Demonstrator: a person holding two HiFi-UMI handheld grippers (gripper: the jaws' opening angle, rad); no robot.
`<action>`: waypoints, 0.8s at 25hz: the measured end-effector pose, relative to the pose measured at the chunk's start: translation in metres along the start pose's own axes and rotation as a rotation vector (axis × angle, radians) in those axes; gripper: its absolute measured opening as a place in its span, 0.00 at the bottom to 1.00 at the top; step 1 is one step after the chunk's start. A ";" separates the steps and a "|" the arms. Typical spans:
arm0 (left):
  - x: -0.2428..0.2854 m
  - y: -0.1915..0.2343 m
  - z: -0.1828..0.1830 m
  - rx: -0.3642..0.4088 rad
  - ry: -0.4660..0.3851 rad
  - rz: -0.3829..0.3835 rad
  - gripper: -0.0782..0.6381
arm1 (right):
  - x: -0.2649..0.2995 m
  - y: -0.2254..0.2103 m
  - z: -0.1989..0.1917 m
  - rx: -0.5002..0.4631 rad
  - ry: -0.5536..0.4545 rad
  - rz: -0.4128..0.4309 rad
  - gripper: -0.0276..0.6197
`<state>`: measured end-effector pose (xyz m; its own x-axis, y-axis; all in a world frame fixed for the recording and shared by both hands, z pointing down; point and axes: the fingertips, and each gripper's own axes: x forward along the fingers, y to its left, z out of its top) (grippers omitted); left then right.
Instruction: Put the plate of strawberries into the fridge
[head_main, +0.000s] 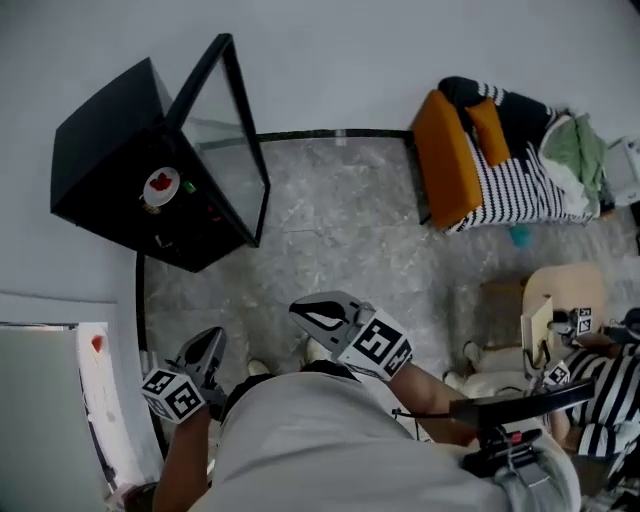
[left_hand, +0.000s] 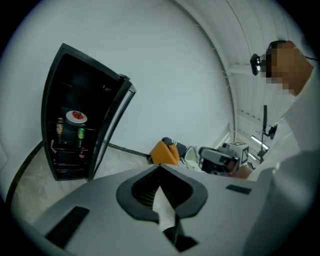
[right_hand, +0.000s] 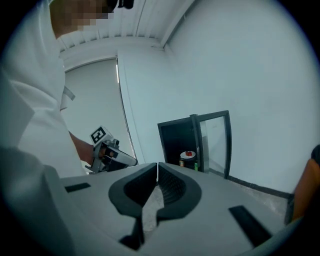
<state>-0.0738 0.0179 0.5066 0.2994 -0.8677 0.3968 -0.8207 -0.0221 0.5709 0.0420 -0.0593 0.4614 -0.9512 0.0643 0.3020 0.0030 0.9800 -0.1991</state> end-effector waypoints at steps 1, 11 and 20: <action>-0.002 -0.013 -0.003 0.021 0.002 -0.027 0.13 | -0.001 0.007 0.000 -0.015 0.002 -0.006 0.08; -0.067 -0.070 -0.018 0.078 0.013 -0.189 0.13 | 0.014 0.102 -0.008 0.001 0.017 0.014 0.08; -0.163 -0.064 -0.055 0.057 0.011 -0.213 0.13 | 0.033 0.207 -0.011 -0.007 0.038 0.023 0.08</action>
<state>-0.0436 0.1884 0.4453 0.4741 -0.8348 0.2800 -0.7645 -0.2326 0.6012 0.0147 0.1479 0.4403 -0.9384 0.0934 0.3328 0.0265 0.9794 -0.2001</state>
